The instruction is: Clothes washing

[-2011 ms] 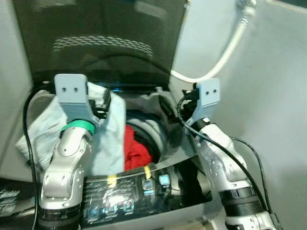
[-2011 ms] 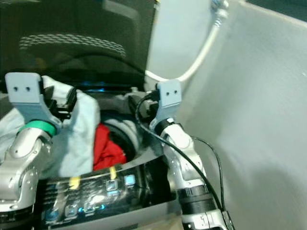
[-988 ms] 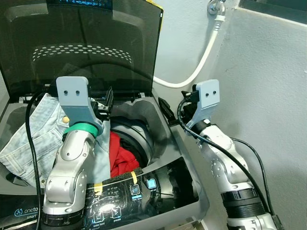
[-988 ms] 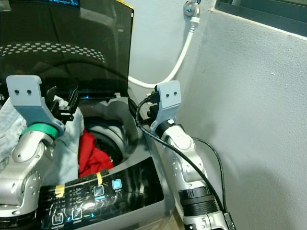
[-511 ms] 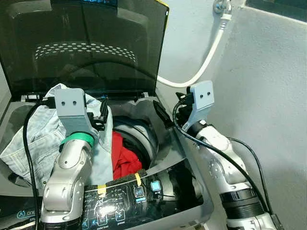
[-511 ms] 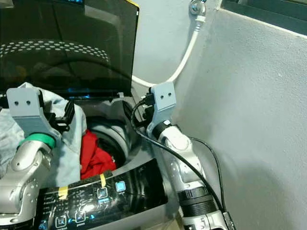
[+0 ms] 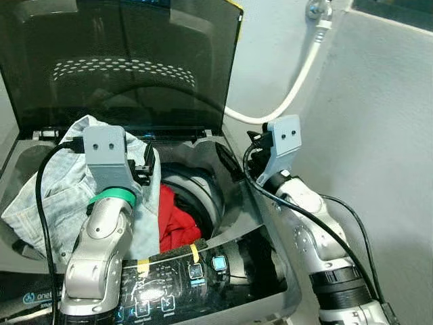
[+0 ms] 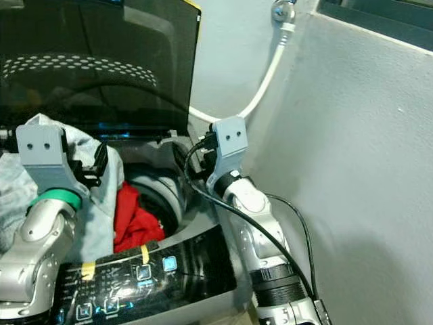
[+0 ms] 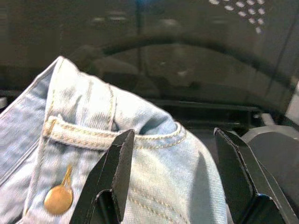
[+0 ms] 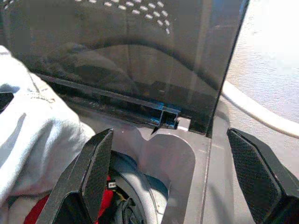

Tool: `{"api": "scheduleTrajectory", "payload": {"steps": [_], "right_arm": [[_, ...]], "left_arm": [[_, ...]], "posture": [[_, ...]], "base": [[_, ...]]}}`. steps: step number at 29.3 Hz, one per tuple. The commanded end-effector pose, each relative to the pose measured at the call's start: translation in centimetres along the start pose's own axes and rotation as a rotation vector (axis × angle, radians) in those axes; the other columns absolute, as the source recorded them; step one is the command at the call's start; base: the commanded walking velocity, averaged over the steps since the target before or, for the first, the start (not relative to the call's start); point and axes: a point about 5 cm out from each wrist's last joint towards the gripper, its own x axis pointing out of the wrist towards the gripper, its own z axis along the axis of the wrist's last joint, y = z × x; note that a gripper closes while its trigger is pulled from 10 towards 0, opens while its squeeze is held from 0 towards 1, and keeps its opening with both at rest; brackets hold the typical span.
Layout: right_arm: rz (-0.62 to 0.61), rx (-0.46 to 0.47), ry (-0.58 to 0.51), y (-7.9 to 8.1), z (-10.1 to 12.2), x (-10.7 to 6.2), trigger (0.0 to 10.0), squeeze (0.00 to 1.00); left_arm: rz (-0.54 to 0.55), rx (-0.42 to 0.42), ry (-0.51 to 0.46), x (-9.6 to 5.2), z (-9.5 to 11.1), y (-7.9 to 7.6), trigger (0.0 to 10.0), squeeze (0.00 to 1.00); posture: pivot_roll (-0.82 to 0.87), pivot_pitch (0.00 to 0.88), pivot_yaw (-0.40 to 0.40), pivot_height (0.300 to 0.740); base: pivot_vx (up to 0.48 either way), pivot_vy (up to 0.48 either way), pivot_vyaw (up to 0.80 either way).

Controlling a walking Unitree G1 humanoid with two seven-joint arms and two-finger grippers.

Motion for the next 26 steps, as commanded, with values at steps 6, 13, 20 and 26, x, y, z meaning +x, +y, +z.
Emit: {"api": "scheduleTrajectory", "payload": {"steps": [6, 13, 20, 26], "right_arm": [[-0.011, -0.002, 0.023, -0.4, -0.4, -0.1, 10.0, 0.00], [-0.006, 0.000, 0.017, -0.4, -0.3, -0.1, 10.0, 0.00], [0.000, 0.002, 0.016, -0.2, -0.3, 0.0, 10.0, 0.00], [0.002, 0.001, 0.015, -0.2, -0.2, 0.0, 10.0, 0.00]], "left_arm": [[-0.006, -0.046, -0.006, -0.2, 0.1, -0.4, 10.0, 0.00], [-0.003, -0.030, -0.061, -0.2, 1.1, -0.1, 10.0, 0.00], [0.001, -0.043, -0.056, -0.4, 1.0, 0.0, 10.0, 0.00], [0.001, -0.042, -0.056, -0.4, 1.0, 0.0, 10.0, 0.00]], "posture": [[0.07, 0.026, -0.079, 0.740], [0.07, 0.029, -0.081, 0.740], [0.07, 0.030, -0.081, 0.740], [0.07, 0.031, -0.081, 0.740]], "base": [[0.000, -0.326, 0.00], [0.000, 0.343, 0.00], [0.000, 0.137, 0.00], [0.000, 0.000, 0.00]]}}
